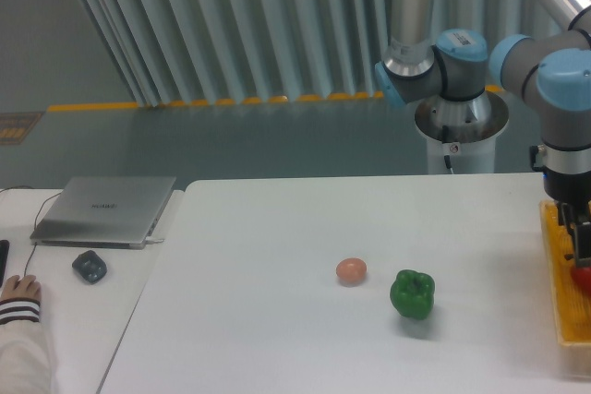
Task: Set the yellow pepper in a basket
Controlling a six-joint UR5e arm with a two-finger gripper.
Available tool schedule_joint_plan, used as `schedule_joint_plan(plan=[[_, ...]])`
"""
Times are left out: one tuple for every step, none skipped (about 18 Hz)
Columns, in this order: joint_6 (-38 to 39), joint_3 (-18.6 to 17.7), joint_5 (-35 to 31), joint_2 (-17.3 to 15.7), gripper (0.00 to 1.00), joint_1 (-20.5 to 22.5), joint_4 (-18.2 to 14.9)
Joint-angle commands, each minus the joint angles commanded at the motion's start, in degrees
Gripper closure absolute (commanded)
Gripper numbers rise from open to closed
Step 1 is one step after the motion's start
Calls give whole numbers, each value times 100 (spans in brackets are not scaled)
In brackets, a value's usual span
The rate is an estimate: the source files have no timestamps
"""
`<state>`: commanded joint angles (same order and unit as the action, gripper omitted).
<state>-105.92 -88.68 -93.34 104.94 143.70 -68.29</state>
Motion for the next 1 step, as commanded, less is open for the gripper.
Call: schedule_joint_plan(plan=[[158,26,61,0,0,0,-96]])
